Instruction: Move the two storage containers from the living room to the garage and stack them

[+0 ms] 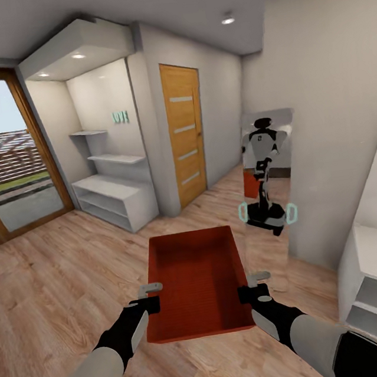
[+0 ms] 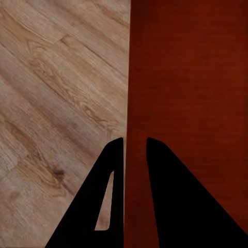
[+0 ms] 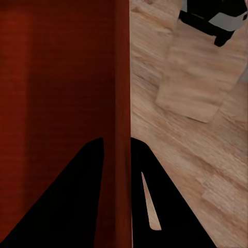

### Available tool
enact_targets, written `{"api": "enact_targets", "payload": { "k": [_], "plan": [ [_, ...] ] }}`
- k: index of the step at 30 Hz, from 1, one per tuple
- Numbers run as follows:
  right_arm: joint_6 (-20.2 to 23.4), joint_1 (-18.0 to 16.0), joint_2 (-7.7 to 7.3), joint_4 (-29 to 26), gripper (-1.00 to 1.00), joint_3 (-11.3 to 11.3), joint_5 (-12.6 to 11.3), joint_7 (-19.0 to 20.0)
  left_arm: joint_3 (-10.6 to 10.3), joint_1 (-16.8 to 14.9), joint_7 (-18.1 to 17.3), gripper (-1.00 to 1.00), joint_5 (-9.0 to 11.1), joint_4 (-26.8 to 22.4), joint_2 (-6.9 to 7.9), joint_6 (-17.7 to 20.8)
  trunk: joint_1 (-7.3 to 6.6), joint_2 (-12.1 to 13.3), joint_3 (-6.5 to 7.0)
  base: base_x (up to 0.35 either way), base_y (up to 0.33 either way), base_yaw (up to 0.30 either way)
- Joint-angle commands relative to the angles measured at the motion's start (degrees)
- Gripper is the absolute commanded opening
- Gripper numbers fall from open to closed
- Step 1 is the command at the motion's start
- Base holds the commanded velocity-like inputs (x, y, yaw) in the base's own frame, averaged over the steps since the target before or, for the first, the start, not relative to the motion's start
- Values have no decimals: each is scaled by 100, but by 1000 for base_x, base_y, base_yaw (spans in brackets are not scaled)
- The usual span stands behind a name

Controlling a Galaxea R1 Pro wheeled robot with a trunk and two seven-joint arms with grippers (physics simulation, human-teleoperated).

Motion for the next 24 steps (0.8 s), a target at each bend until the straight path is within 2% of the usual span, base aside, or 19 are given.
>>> {"api": "enact_targets", "payload": {
  "k": [1, 7, 24],
  "plan": [
    [-40, -7, -173, 342, -100, 28, -16, -83, 13, -5, 60, -100, -4, -9, 4, 40, 7, -13, -13, 322, 0, 24],
    [-41, -7, -171, 343, -100, 28, -16, -83, 13, -5, 60, -100, 0, -9, 6, 40, 7, -13, -13, 322, 0, 167],
    [-41, -7, -173, 343, -100, 28, -16, -83, 12, -5, 59, -100, 5, -9, 4, 39, 7, -13, -13, 322, 0, 258]
  ]
}}
